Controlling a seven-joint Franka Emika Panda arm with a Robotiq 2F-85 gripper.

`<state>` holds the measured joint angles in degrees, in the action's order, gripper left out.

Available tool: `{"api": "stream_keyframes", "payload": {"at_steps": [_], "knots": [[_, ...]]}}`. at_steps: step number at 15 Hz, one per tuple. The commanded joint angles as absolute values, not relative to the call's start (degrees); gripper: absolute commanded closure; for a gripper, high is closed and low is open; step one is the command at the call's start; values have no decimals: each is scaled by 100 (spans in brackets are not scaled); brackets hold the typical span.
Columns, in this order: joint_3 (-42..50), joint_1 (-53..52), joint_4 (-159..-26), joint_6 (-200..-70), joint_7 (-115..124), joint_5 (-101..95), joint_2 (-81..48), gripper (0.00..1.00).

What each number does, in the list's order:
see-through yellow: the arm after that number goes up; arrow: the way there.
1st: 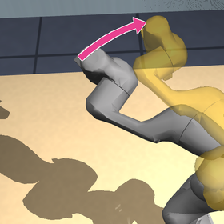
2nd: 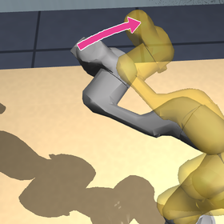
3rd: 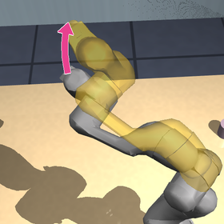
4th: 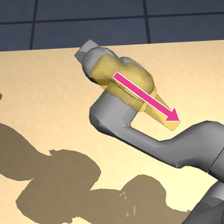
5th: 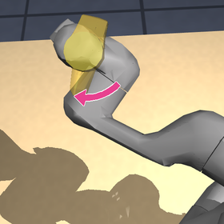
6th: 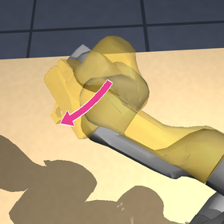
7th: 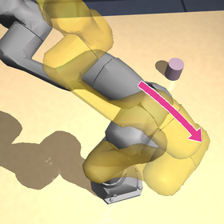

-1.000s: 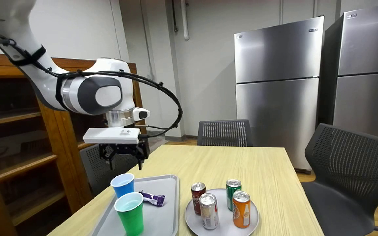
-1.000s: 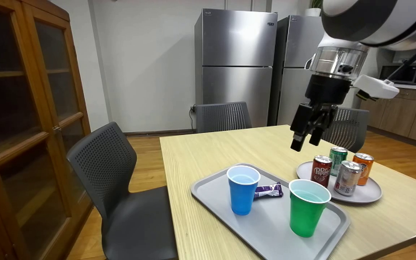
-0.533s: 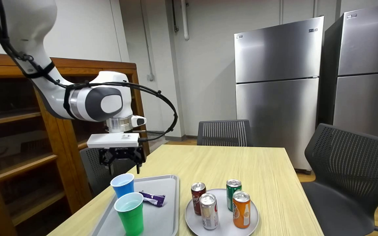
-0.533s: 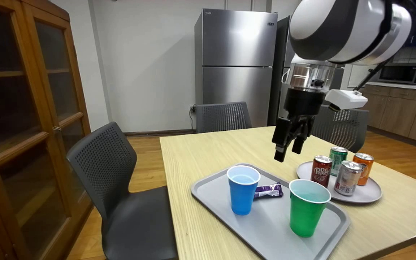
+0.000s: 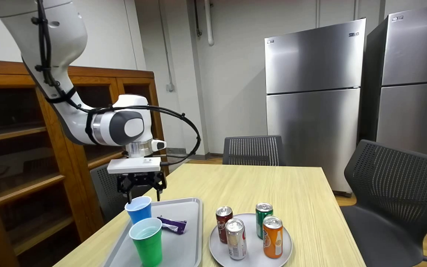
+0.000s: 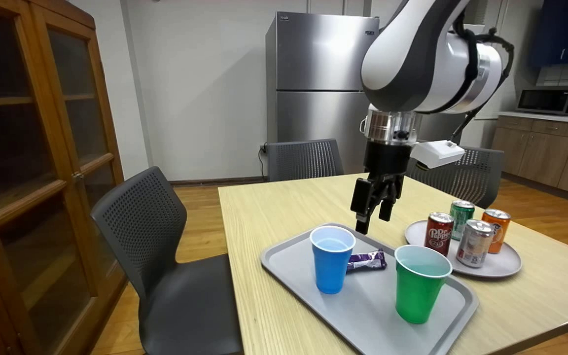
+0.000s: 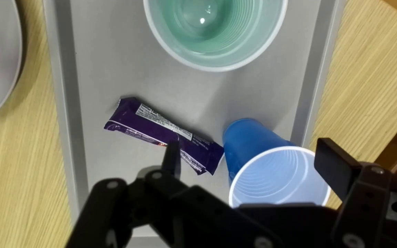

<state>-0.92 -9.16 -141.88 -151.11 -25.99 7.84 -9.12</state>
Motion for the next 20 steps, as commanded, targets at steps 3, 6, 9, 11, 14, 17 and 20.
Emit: {"api": "stream_keyframes", "payload": {"at_steps": [3, 6, 9, 11, 14, 17, 20], "knots": [[-221, -744, -13528, -15468, -1681, -135, -1645, 0], [-204, -775, -13219, -15529, -1377, -411, -1941, 0], [-177, -803, -12937, -15508, -1163, -581, -2225, 0], [-173, -818, -12794, -15500, -1053, -658, -2399, 0], [-180, -837, -12609, -15470, -952, -701, -2631, 0], [-224, -834, -12510, -15455, -957, -680, -2753, 26], [-310, -811, -12523, -15473, -1011, -635, -2710, 51]]}}
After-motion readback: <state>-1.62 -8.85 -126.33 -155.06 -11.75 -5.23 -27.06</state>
